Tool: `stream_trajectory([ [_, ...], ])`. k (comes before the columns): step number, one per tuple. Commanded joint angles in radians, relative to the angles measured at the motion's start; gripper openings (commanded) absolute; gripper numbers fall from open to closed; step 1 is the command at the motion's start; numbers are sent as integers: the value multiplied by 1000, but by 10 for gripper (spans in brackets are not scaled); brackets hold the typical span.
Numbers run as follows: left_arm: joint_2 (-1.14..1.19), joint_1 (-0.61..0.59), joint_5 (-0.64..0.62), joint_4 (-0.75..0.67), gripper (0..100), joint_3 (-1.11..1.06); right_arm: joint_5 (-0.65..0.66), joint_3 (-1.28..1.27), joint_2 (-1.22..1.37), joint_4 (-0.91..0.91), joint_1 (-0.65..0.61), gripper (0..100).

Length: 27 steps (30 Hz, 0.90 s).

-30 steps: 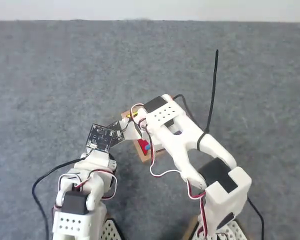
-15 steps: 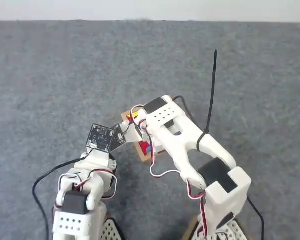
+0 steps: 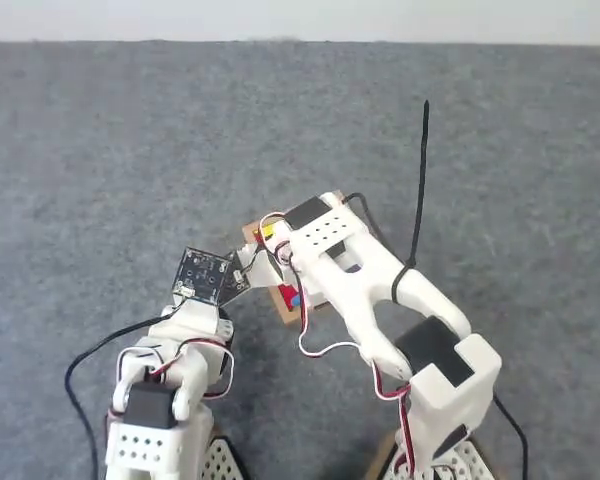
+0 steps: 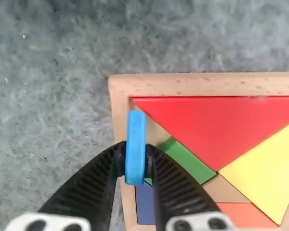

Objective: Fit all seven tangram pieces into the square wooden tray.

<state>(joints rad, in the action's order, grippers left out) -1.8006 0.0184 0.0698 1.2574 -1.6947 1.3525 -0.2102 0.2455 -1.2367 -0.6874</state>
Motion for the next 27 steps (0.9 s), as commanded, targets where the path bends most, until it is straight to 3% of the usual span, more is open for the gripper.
stream_trajectory([
  [1, -15, -2, 2, 3, 19, 10, -29, 11, -73, 2, -10, 9],
  [7, -15, -2, 2, 3, 19, 10, -31, 11, -73, 2, -10, 12],
  [14, -15, -2, 2, 3, 19, 10, -69, 14, -76, -7, -10, 147],
  [27, -15, -2, 2, 3, 19, 10, -110, 87, -74, -15, 51, 147],
])
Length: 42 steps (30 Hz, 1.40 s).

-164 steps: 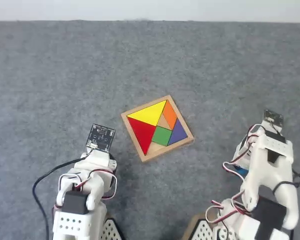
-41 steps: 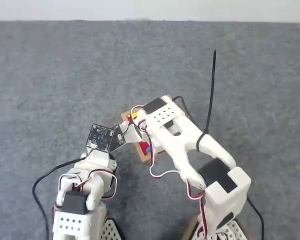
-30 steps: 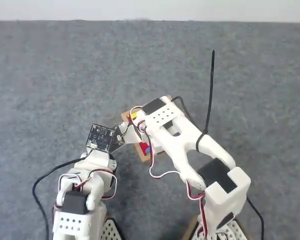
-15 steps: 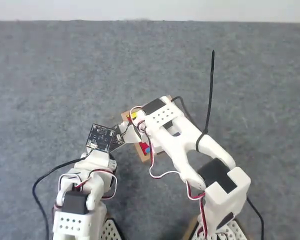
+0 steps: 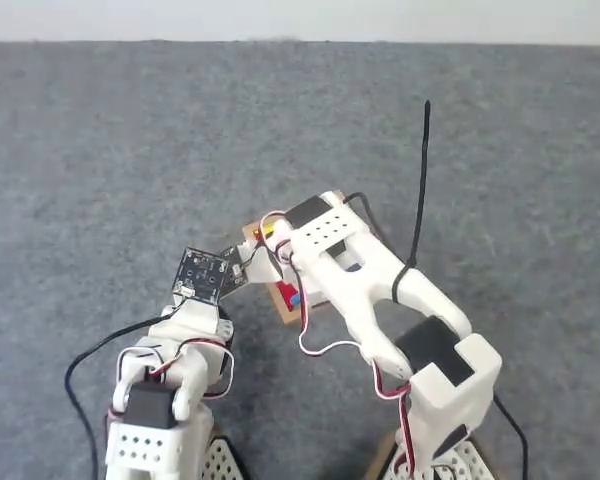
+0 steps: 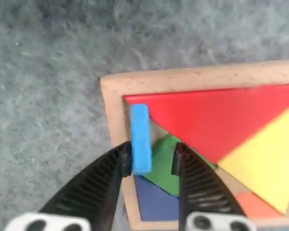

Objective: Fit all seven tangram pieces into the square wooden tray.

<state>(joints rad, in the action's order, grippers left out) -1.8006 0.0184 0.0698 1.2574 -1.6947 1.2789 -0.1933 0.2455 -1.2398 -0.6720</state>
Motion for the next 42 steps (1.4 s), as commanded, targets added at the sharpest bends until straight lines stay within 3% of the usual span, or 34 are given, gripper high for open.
stream_trajectory([
  [1, -15, -2, 2, 3, 19, 10, -51, 81, -74, -12, 41, 147],
  [16, -15, -2, 2, 3, 19, 10, -140, 123, -88, -2, 51, 136],
  [18, -15, -2, 2, 3, 19, 10, -239, 176, -90, -2, 70, 110],
  [24, -15, -2, 2, 3, 19, 10, -717, 255, -96, 47, 186, 39],
  [30, -15, -2, 2, 3, 19, 10, -904, 172, -128, 42, 234, 4],
  [38, -15, -2, 2, 3, 19, 10, -1046, -440, -598, 496, 231, 9],
  [42, -15, -2, 2, 3, 19, 10, -1089, -560, -645, 539, 165, 9],
])
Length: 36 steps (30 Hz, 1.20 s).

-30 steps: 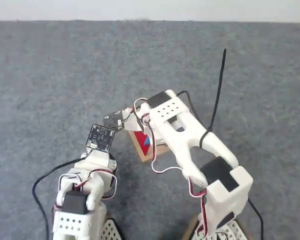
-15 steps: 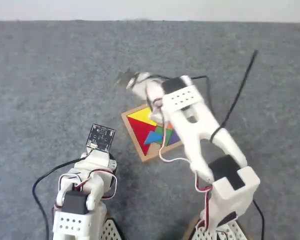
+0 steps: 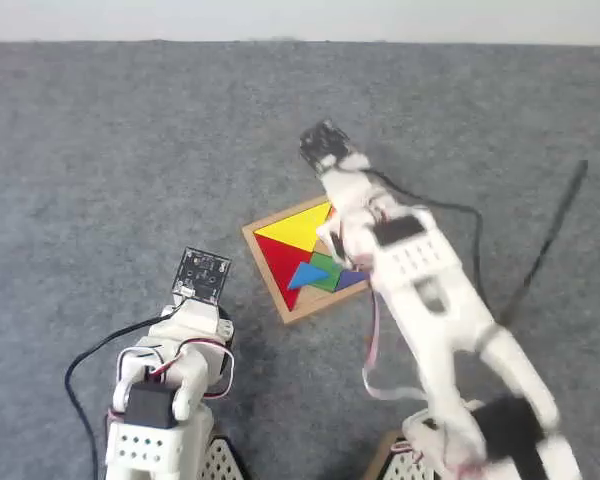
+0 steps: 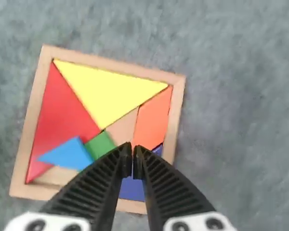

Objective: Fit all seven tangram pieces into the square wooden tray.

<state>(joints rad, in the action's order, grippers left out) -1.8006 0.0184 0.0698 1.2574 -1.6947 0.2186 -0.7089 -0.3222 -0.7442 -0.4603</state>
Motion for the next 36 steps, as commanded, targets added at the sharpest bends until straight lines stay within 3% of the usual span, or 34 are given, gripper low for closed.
stream_trajectory([
  [1, -15, 0, 2, 3, 19, 10, -28, -40, -62, 44, -79, 9],
  [5, -15, -2, 2, 3, 19, 10, -29, 38, 45, 44, -162, 9],
  [12, -15, -2, 2, 3, 19, 10, -51, 124, 223, 50, -165, 9],
  [29, -15, -2, 2, 3, 19, 10, -112, 143, 274, 120, -168, 9],
  [36, -15, -2, 2, 3, 19, 10, -112, 199, 335, 70, -165, 9],
])
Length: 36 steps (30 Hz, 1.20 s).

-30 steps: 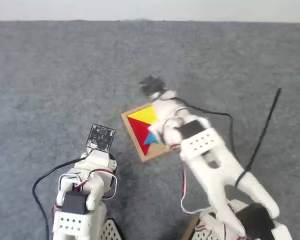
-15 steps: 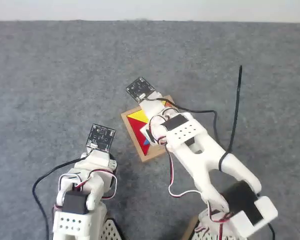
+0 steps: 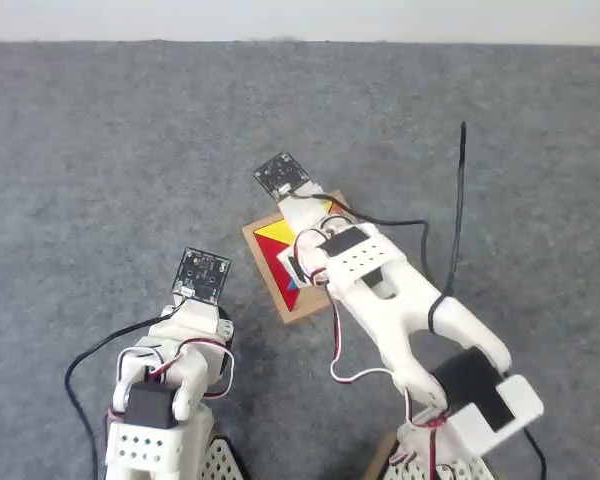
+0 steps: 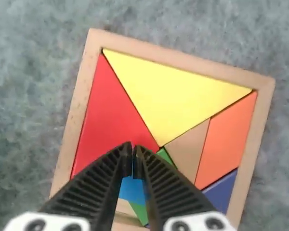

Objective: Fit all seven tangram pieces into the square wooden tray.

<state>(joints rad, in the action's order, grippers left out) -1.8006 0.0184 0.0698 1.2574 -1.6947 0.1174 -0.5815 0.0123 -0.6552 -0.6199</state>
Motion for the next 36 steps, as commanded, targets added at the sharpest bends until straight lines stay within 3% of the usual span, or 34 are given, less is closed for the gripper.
stream_trajectory([
  [1, -15, -2, 2, 3, 19, 10, -11, 74, 4, -19, -5, 9],
  [14, -15, -2, 2, 3, 19, 10, -9, 66, 5, -108, -8, 9],
  [36, -15, -2, 2, 3, 19, 10, 29, 40, 2, -110, -61, 9],
])
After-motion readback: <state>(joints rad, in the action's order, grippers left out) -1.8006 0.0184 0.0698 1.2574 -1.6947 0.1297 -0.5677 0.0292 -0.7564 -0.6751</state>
